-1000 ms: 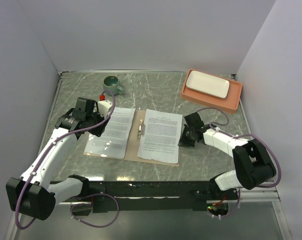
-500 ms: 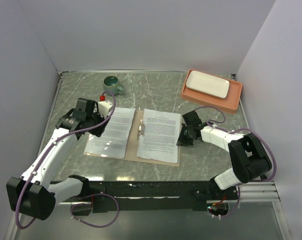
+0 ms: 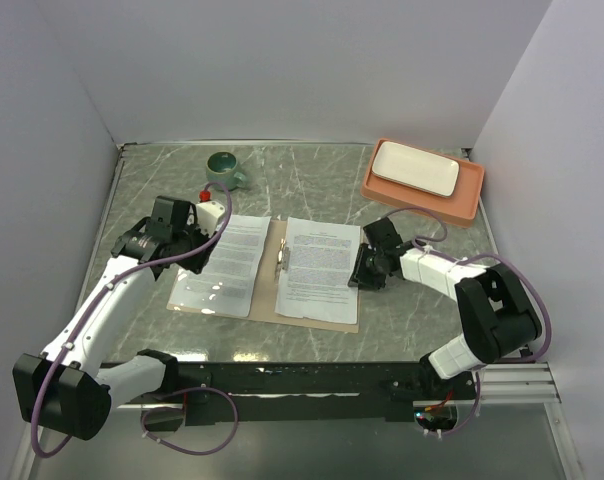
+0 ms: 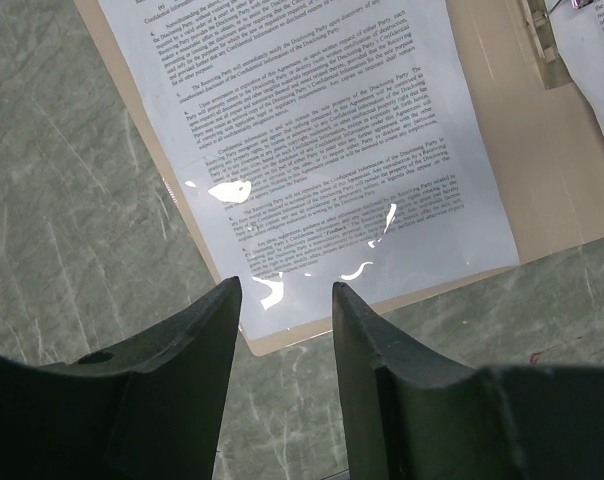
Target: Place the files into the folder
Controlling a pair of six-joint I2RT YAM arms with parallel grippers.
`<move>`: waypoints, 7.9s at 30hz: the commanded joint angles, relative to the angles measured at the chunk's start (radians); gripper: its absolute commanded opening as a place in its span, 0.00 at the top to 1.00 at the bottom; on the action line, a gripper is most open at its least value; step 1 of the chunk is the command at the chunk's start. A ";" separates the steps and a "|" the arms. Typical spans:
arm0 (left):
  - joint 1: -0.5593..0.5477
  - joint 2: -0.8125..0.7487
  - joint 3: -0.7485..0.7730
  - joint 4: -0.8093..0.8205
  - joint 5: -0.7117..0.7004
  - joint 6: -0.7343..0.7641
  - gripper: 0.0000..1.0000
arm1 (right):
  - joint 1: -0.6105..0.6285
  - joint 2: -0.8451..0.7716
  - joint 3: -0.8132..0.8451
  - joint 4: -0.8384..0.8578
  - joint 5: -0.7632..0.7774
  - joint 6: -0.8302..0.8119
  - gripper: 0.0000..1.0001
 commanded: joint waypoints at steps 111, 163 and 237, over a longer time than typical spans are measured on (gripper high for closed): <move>-0.001 0.529 -0.049 0.465 -0.148 -0.057 0.31 | 0.104 0.696 0.595 0.707 -0.639 0.229 0.46; -0.002 0.505 -0.041 0.452 -0.161 -0.045 0.34 | 0.016 0.499 0.720 0.312 -0.463 0.010 0.46; -0.001 0.436 -0.055 0.420 -0.157 -0.042 0.36 | 0.016 0.615 0.998 -0.223 0.169 -0.089 0.43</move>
